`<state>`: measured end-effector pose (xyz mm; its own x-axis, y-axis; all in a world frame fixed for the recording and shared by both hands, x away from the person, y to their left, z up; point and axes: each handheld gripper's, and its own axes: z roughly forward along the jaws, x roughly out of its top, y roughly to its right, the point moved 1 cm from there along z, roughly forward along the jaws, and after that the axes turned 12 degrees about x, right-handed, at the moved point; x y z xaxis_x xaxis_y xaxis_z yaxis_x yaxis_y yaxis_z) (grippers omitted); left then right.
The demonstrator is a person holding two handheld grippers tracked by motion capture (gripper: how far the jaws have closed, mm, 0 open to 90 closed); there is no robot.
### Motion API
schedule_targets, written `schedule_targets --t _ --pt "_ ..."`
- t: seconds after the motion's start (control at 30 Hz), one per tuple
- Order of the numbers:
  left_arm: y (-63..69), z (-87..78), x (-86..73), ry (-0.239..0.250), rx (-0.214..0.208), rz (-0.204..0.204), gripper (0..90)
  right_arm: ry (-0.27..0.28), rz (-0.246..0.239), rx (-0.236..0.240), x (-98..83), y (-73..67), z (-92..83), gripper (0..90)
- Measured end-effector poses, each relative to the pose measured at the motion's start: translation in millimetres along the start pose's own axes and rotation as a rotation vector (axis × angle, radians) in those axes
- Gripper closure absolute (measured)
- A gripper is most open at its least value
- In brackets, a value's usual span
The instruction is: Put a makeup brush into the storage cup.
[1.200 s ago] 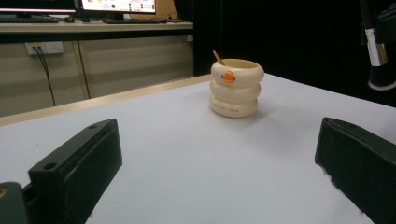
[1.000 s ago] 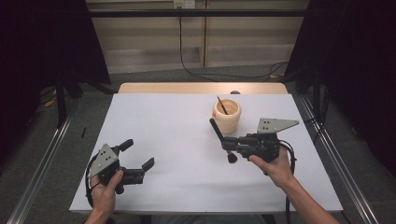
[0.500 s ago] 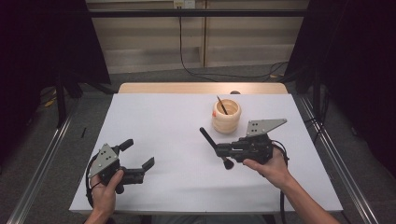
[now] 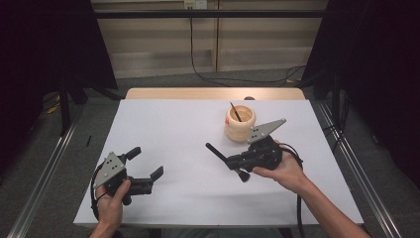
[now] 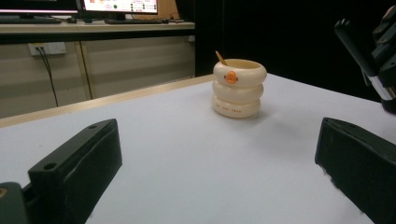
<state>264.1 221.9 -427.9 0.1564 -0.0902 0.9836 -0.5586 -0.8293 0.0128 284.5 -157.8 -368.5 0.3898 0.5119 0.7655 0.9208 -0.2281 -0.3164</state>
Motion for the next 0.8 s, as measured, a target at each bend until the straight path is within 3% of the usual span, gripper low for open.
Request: schedule_targets --t 0.17,0.43,0.8 --pt "-0.3 0.0 0.1 0.002 -0.001 -0.001 0.5 -0.109 0.022 0.004 3.1 4.9 7.0 79.0" --pt "0.4 0.1 0.3 0.002 -0.007 0.003 0.7 -0.227 0.054 0.013 4.8 13.8 14.5 79.0" --pt "0.7 0.4 0.4 0.003 -0.009 0.008 0.6 -0.386 0.070 -0.011 10.0 9.1 20.8 79.0"
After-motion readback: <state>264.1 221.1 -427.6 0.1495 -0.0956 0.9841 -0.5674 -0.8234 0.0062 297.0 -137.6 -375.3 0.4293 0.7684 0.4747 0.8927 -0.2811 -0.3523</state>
